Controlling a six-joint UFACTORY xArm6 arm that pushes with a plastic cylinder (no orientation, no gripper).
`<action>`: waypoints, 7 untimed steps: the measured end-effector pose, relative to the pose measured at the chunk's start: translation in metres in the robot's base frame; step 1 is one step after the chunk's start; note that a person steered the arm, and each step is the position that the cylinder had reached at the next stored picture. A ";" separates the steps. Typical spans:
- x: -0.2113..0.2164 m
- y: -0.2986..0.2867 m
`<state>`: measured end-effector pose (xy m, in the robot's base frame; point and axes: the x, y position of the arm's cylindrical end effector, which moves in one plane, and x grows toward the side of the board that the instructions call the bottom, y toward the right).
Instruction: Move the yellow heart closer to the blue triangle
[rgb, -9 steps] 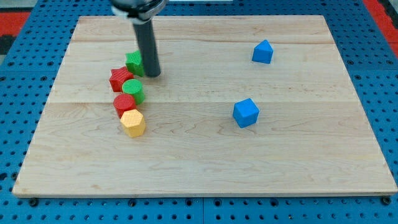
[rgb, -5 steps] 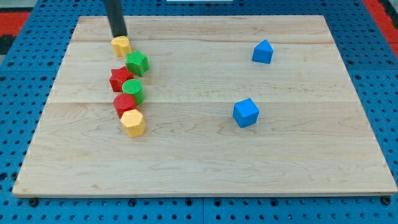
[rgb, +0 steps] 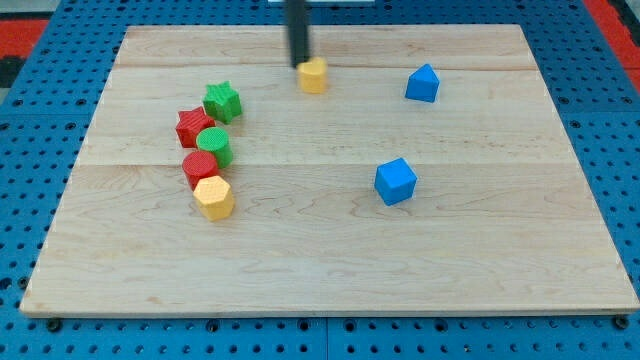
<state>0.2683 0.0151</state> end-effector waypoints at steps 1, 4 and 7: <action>0.021 0.055; -0.007 -0.126; 0.068 -0.047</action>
